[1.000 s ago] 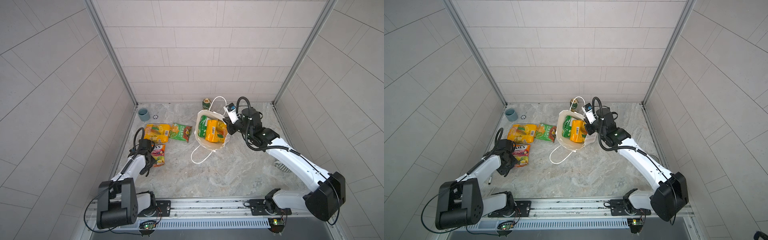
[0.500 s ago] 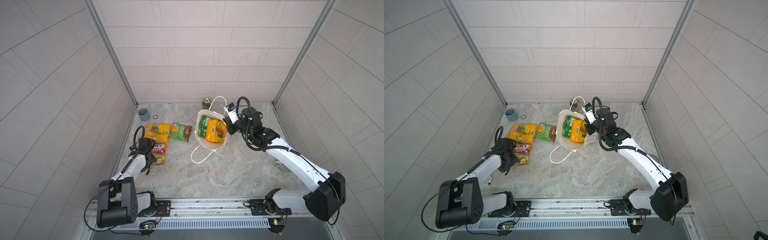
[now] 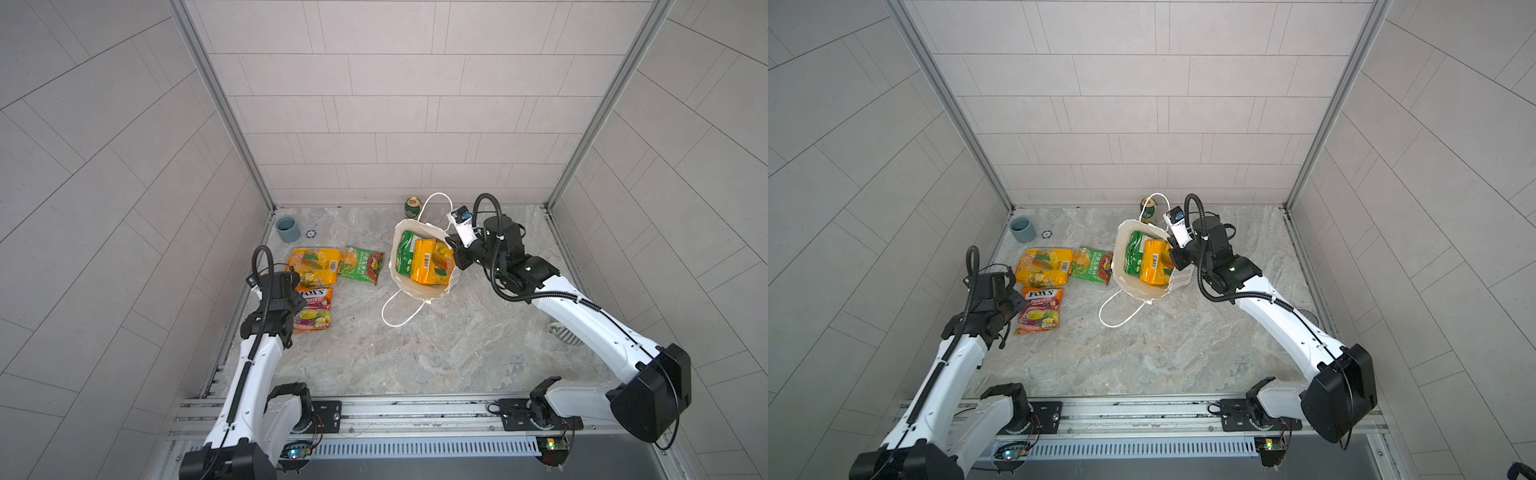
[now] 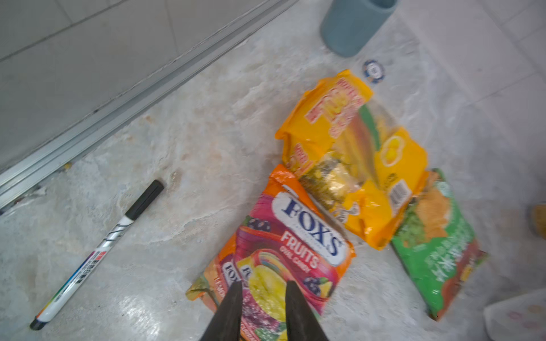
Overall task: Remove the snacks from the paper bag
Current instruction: 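Raise the left gripper away from the placed candy packet, then move the left gripper over the bag opening and lower it inside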
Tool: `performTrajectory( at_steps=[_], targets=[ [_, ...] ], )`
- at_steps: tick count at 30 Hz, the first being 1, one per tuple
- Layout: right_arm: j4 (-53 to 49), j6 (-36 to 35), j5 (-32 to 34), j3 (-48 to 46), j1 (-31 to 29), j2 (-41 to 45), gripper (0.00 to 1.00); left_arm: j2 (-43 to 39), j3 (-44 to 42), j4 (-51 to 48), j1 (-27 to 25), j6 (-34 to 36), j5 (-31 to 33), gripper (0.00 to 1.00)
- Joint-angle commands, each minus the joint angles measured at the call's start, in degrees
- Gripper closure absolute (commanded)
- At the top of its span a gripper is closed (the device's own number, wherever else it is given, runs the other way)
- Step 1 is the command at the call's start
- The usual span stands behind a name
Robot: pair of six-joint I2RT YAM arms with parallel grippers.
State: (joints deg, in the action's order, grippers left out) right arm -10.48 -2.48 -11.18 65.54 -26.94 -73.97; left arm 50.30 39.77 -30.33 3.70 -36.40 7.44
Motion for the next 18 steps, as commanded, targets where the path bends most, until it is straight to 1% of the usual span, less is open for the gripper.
performTrajectory(
  at_steps=[1,3,7,11,14,16,18],
  targets=[
    [0.76,0.82,-0.85,-0.45,0.09,2.12,0.93,-0.39,7.27,-3.43,-6.20,4.76,1.75,0.70],
    [0.49,0.84,-0.92,-0.16,0.04,1.94,0.94,0.97,11.33,-5.00,-10.94,6.42,3.74,0.70],
    [0.20,0.85,-0.87,0.12,-0.04,1.90,0.98,5.03,18.20,-5.17,-20.20,9.57,5.31,0.70],
    [0.15,1.56,1.14,0.31,-0.04,1.43,1.00,10.78,24.37,-5.07,-29.60,13.37,9.43,0.74],
    [0.76,2.58,1.98,0.16,-0.12,1.11,1.00,14.58,27.47,-3.86,-35.77,15.15,9.74,0.76],
    [1.62,3.23,1.95,0.12,-0.22,0.94,1.00,16.45,28.78,-2.36,-40.22,16.74,11.65,0.76],
    [2.12,3.89,2.58,0.15,-0.31,0.80,1.00,17.73,28.65,1.19,-42.94,18.40,11.46,0.76]
  ],
)
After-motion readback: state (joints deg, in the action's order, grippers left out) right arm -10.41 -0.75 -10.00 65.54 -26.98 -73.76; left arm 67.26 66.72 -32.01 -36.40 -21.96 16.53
